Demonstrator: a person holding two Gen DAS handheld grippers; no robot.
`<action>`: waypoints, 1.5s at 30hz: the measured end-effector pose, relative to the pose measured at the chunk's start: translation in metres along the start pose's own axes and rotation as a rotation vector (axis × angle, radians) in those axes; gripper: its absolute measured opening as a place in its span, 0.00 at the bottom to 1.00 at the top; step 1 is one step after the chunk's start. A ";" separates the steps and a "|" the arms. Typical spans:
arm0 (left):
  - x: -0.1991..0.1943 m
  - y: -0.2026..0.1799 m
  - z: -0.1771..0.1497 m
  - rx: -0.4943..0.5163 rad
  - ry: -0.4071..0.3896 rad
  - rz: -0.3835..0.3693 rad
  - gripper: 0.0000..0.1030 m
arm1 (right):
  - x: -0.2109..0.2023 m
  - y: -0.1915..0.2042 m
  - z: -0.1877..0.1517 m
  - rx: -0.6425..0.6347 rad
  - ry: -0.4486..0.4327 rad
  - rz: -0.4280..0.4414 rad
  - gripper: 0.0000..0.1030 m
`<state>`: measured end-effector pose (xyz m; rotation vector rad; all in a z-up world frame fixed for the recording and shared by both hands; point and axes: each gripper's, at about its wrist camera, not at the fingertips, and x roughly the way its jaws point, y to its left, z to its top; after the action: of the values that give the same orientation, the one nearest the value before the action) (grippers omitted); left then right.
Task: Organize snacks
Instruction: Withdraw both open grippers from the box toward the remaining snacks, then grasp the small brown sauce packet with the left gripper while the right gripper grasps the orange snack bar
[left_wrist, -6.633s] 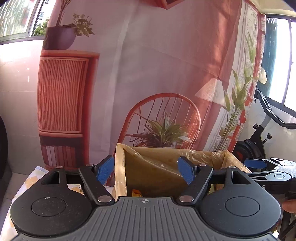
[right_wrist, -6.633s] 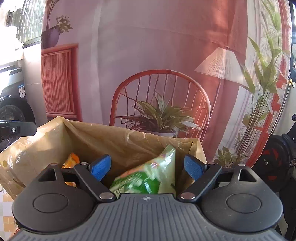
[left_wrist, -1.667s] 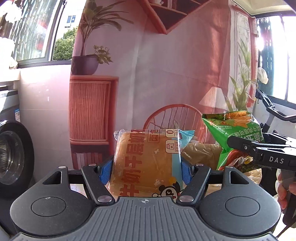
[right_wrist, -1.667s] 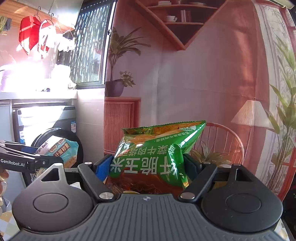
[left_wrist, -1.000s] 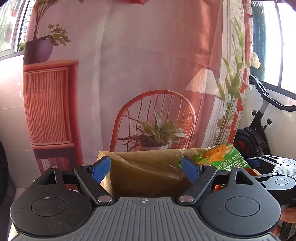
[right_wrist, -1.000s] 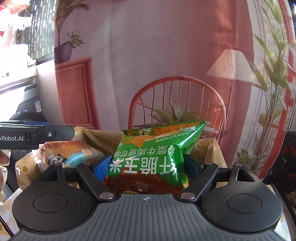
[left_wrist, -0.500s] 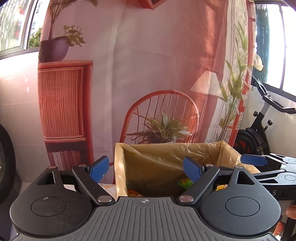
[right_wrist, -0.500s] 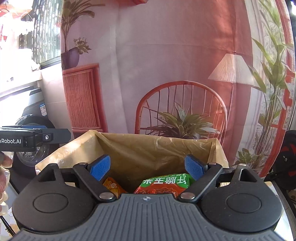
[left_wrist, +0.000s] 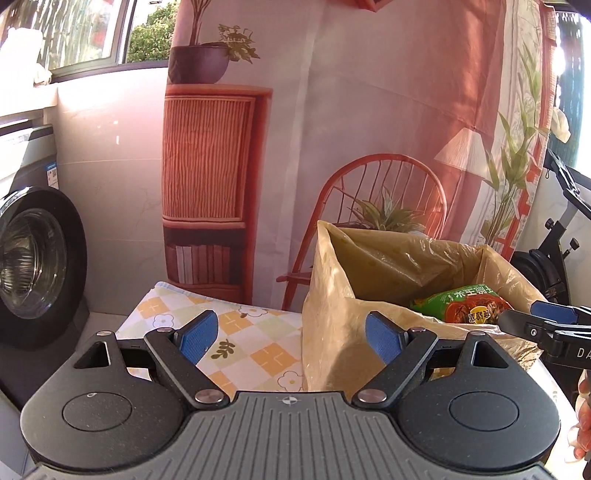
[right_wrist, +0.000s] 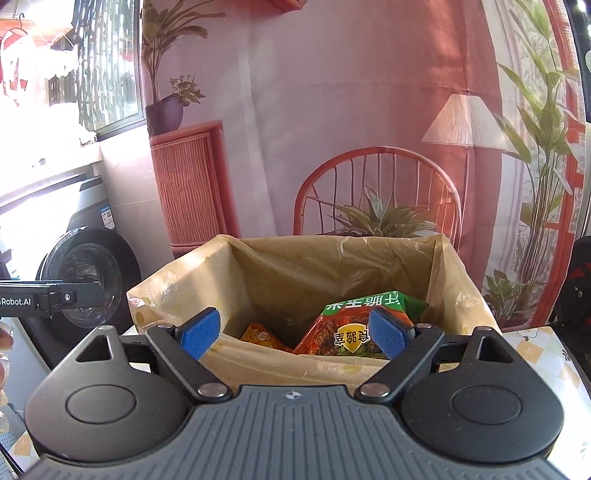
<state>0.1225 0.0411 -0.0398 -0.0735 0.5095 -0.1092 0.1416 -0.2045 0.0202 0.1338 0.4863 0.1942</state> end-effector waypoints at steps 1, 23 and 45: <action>-0.001 0.002 -0.003 -0.001 0.006 0.008 0.86 | -0.003 0.002 -0.003 -0.006 0.001 0.000 0.87; -0.001 0.016 -0.063 -0.016 0.162 0.036 0.86 | -0.034 0.022 -0.062 0.014 0.054 0.008 0.87; 0.004 0.049 -0.116 -0.033 0.324 0.075 0.83 | 0.030 0.082 -0.179 -0.152 0.522 0.219 0.64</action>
<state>0.0732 0.0840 -0.1476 -0.0687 0.8367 -0.0389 0.0702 -0.1037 -0.1358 -0.0157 0.9746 0.4854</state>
